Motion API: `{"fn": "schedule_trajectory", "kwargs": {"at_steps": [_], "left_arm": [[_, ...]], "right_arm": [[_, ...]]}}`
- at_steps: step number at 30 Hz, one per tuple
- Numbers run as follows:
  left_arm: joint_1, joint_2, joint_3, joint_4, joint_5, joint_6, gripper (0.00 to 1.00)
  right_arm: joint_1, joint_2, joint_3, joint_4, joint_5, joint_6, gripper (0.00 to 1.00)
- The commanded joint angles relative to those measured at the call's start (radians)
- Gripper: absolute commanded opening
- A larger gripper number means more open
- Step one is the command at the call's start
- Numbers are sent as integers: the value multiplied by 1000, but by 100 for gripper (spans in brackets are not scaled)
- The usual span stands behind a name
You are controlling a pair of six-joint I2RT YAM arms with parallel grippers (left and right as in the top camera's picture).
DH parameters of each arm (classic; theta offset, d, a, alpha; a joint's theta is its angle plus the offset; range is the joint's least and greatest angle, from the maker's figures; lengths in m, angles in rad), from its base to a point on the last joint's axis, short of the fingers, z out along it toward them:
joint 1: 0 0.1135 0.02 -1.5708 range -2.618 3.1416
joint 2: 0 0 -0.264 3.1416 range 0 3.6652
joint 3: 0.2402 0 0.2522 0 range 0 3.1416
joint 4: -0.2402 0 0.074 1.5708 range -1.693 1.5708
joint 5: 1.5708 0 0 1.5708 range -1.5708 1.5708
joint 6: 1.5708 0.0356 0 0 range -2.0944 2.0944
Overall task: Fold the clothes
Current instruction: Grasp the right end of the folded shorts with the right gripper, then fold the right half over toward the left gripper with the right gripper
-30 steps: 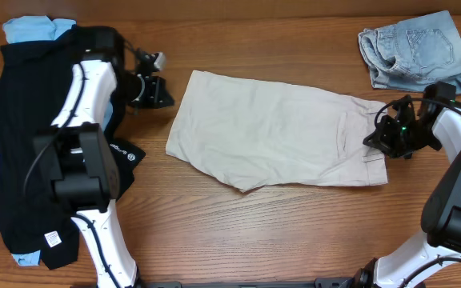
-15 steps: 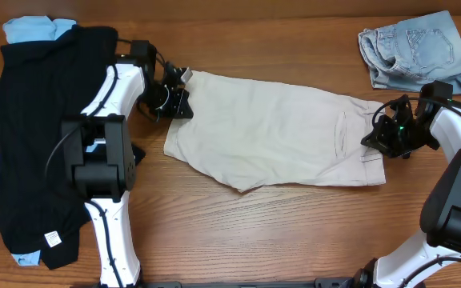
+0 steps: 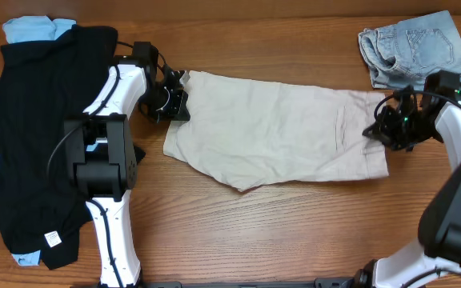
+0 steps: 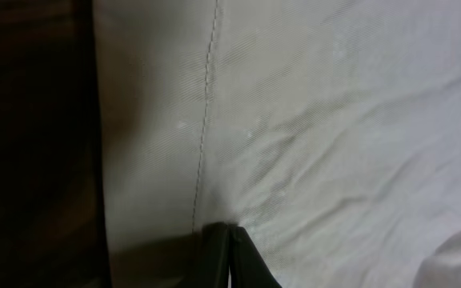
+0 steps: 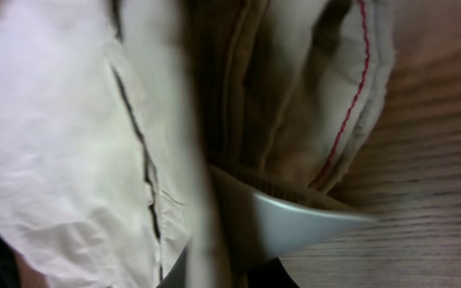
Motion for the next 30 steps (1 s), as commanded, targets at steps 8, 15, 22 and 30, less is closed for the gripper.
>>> {"fn": "schedule_trajectory", "kwargs": {"at_steps": [8,15,22,30], "left_arm": [[-15,8,9,3,-70,-22,4],[-37,8,9,5,-78,-21,4],[-43,8,9,7,-78,-21,4],[-44,8,9,9,-77,-21,4]], "right_arm": [[301,-206,84,51,162,210,4],[594,-174,84,261,336,407,4],[764,-63,84,496,359,508,4],[882,78,84,696,359,549,4]]}}
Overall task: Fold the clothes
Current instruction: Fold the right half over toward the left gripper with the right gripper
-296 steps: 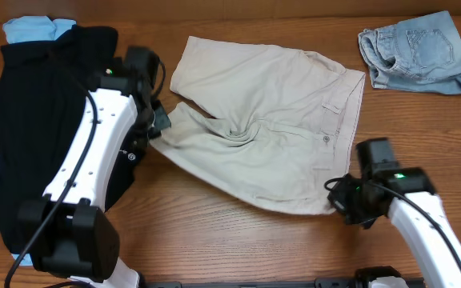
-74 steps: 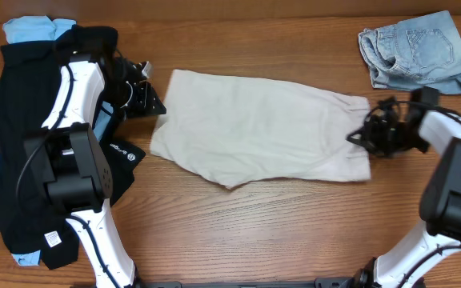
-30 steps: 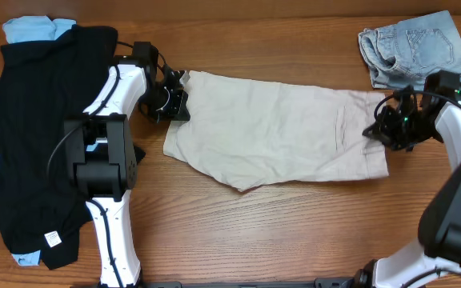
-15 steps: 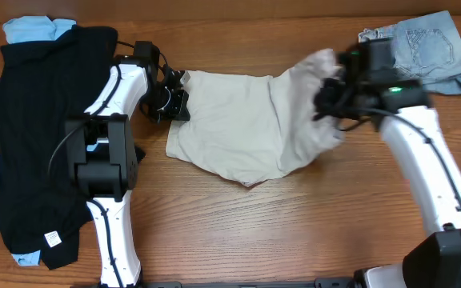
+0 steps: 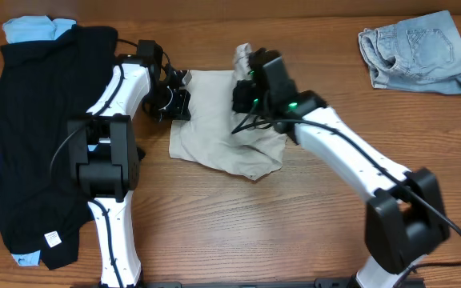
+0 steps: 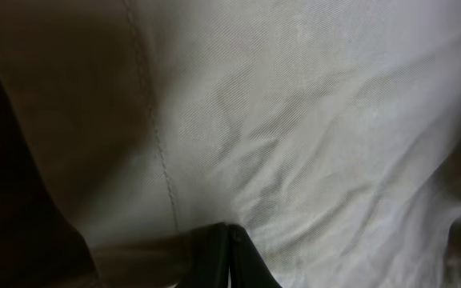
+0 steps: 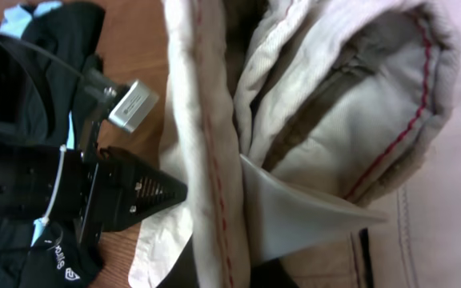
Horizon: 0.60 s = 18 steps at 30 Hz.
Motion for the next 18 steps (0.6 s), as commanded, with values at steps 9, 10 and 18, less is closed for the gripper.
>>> {"fn": "schedule_trajectory", "kwargs": {"at_steps": [9,10,18], "left_arm": [[-15,10,1,11,-29,-3,4],[-15,10,1,11,-29,-3,4],[0,10,2,0,-30,-42,4]], "right_arm": [[109,80,20,141,-10,38,57],[115,79,22,145,-23,33,79],[102,45,149,-37,-79,11,100]]}}
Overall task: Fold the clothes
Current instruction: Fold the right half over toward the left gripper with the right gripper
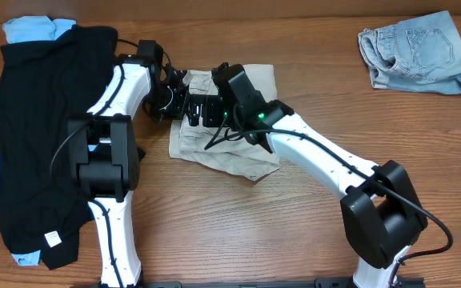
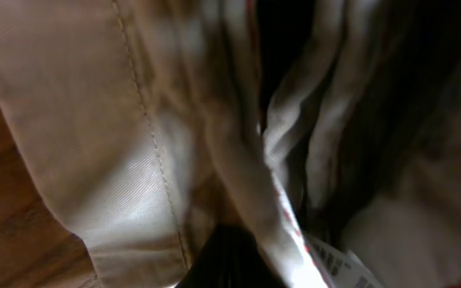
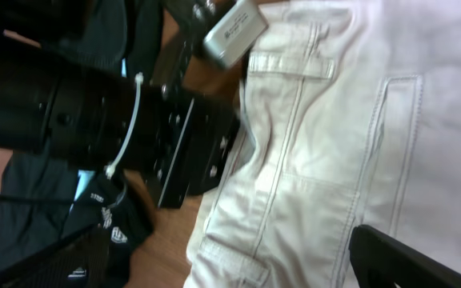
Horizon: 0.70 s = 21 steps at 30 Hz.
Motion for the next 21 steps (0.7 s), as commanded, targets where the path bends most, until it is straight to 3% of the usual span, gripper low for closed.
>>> {"fn": "schedule_trajectory", "kwargs": {"at_steps": [1,8,9,10,14,16,21], "left_arm": [[11,9,5,-13,-29,-40,4],[124,9,175,-247,-29,-47,7],[132,9,196,-269,-29,-47,12],[159,9,272,-340,-29,-47,26],[196,9,435,-460,-27,-47,61],[200,9,498,-496,-24,-47,69],[187,9,566,-524,-16,-47,72]], "right_arm": [[-28,-50,111,-82,-18,-15,100],[-74,-67,174,-261,-17,-35,100],[-77,-64,168,-272,-17,-35,100],[-79,-54,161,-296,-17,-35,100],[-68,-2,154,-327,-18,-35,100],[-60,37,154,-335,-18,-35,100],[-58,140,154,-336,-28,-34,90]]}}
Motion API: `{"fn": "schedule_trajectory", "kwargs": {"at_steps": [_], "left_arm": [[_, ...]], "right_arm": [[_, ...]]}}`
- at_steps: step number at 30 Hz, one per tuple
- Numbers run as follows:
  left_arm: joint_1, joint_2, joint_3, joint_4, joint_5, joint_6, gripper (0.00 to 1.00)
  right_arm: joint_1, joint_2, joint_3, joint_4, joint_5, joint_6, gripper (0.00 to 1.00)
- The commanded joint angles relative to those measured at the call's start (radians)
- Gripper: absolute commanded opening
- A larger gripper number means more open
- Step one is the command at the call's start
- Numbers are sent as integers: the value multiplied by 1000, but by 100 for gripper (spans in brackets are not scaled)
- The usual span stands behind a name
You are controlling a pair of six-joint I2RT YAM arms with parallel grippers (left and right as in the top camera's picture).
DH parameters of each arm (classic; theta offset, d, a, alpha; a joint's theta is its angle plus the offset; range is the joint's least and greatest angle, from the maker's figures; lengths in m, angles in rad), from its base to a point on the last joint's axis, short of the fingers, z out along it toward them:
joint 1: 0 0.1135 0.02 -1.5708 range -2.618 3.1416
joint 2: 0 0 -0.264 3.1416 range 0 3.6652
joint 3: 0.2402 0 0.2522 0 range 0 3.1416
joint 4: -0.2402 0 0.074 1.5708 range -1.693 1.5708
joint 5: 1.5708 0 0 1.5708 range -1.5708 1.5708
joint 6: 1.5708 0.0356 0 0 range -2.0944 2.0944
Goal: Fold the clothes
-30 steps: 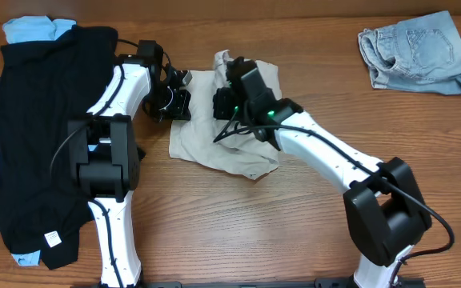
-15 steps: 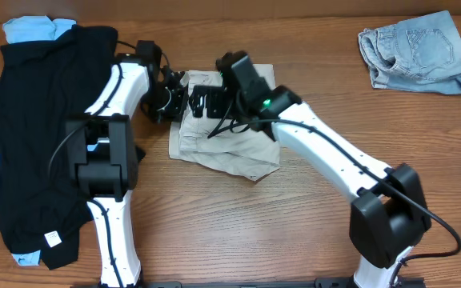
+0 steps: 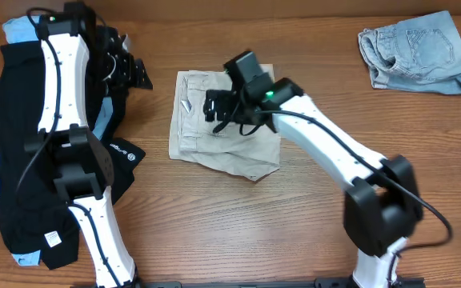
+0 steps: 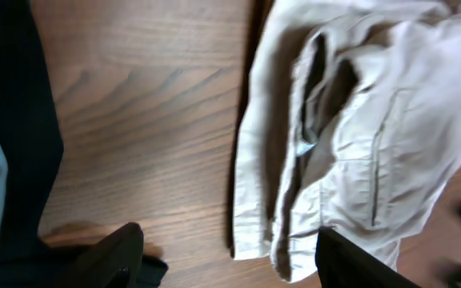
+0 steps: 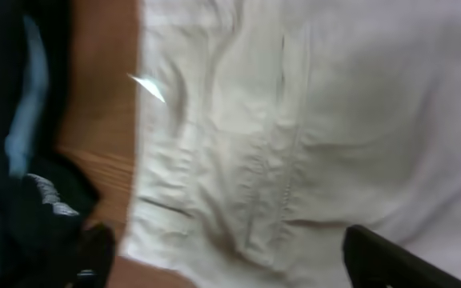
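Observation:
The beige shorts [image 3: 226, 128] lie folded in half on the wooden table [image 3: 238, 232], left of centre. My right gripper [image 3: 217, 109] hangs open just above their top layer; in the right wrist view the shorts [image 5: 294, 136] fill the frame between its fingers [image 5: 390, 260]. My left gripper [image 3: 133, 74] is open and lifted off to the left, at the edge of the black garment [image 3: 22, 136]. In the left wrist view, bare wood lies between its open gripper [image 4: 230, 268], with the shorts' folded edge [image 4: 334, 136] ahead.
The large black garment covers the table's left side, with a light blue shirt [image 3: 29, 29] showing beneath it. A folded pair of denim shorts [image 3: 414, 52] sits at the back right corner.
My left gripper, then shut on the shorts' left edge, has let go and now sits farther left and raised by the black garment. The right gripper stays open over the folded shorts, slightly shifted.
The shorts lay spread flat, each gripper shut on one end. Then the right gripper held its end over the left half while the left stayed pinned. Then the right was open with the shorts folded in half. Now both grippers are open and free.

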Motion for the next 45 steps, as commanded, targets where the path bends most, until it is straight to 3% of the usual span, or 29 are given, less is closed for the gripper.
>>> {"fn": "schedule_trajectory", "kwargs": {"at_steps": [1,6,13,19,22,26,28,37,45], "left_arm": [[-29,-4,44,-10,13,2,72],[-45,-4,41,-5,-3,6,73],[-53,-4,41,-5,-50,5,73],[-55,-4,41,-5,-60,5,73],[-55,-4,41,-5,-59,5,73],[-55,-4,41,-5,-59,5,73],[-55,-4,41,-5,-59,5,74],[-55,-4,41,1,-59,5,77],[-55,-4,41,-5,-60,6,80]], "right_arm": [[5,96,1,-3,-28,-6,88],[5,171,1,-37,-102,68,86],[-45,187,1,-224,-110,105,96],[-193,187,1,-417,-98,-85,100],[-283,187,1,-448,52,-150,100],[-410,187,1,-366,430,-151,100],[-465,187,12,-312,475,-188,100],[-607,138,359,-578,-78,-222,100],[-542,87,365,-778,-124,-165,100]]}}
